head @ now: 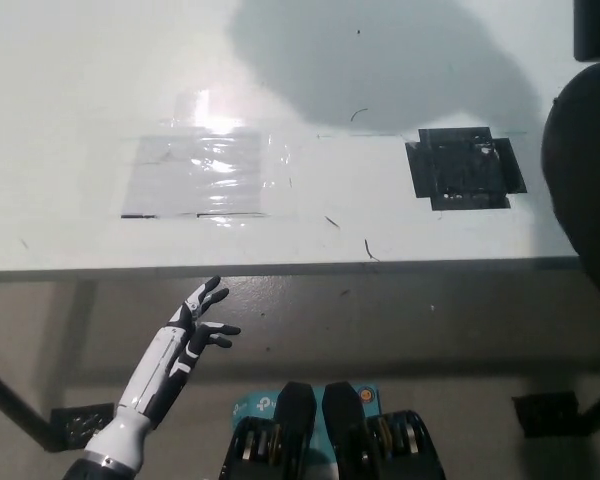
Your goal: Use the right hand to pick up a small rectangular container and put it into a plastic bag and lift the bag
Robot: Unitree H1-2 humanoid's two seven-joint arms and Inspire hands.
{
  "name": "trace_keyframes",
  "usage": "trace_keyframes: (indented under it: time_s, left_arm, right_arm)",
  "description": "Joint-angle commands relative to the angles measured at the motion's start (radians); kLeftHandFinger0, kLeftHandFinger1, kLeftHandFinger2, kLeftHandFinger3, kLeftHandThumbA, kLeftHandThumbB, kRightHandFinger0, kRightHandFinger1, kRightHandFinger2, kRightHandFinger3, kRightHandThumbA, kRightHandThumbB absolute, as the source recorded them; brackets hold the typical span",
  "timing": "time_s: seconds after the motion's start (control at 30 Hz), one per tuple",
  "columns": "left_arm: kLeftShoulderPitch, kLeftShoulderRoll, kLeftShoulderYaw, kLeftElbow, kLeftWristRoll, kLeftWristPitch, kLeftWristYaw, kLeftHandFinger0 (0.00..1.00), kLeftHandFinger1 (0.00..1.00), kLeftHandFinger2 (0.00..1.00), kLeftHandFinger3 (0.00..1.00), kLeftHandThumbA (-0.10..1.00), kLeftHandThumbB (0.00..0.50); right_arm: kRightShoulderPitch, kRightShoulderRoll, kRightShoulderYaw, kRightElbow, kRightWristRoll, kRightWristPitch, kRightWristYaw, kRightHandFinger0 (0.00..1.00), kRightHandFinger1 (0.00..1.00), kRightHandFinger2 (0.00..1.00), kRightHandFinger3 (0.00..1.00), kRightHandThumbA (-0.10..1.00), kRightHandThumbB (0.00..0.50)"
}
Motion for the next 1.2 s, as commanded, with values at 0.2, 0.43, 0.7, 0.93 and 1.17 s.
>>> trace_keyframes:
  time_s: [0.2, 0.43, 0.7, 0.93, 1.17]
  left_arm:
    - [-0.025, 0.013, -0.004, -0.025, 0.016, -0.038, -0.004, 0.67, 0.7, 0.95, 1.0, 1.0, 0.063]
    - [-0.026, 0.013, -0.006, -0.036, 0.014, -0.029, -0.009, 0.68, 0.7, 0.97, 1.0, 1.0, 0.059]
    - [-0.033, 0.02, -0.007, -0.034, 0.017, -0.03, -0.013, 0.68, 0.71, 0.98, 1.0, 1.0, 0.057]
    - [-0.031, 0.022, -0.009, -0.03, 0.013, -0.035, -0.015, 0.68, 0.71, 0.97, 1.0, 1.0, 0.06]
    - [-0.039, 0.024, -0.011, -0.031, 0.012, -0.033, -0.016, 0.67, 0.71, 0.95, 1.0, 1.0, 0.059]
  right_arm:
    - [0.073, 0.049, 0.093, 0.173, 0.024, -0.001, 0.041, 0.0, 0.15, 0.7, 1.0, -0.1, 0.035]
    - [0.182, 0.113, 0.158, 0.358, -0.137, -0.058, 0.132, 0.0, 0.13, 0.65, 0.73, -0.1, 0.069]
    - [0.183, 0.142, 0.135, 0.389, -0.168, -0.076, 0.145, 0.0, 0.1, 0.66, 0.6, -0.1, 0.105]
    - [0.162, 0.148, 0.147, 0.379, -0.221, -0.057, 0.166, 0.0, 0.06, 0.6, 0.82, -0.1, 0.031]
    - [0.172, 0.164, 0.093, 0.382, -0.204, -0.072, 0.171, 0.0, 0.02, 0.59, 0.99, -0.1, 0.076]
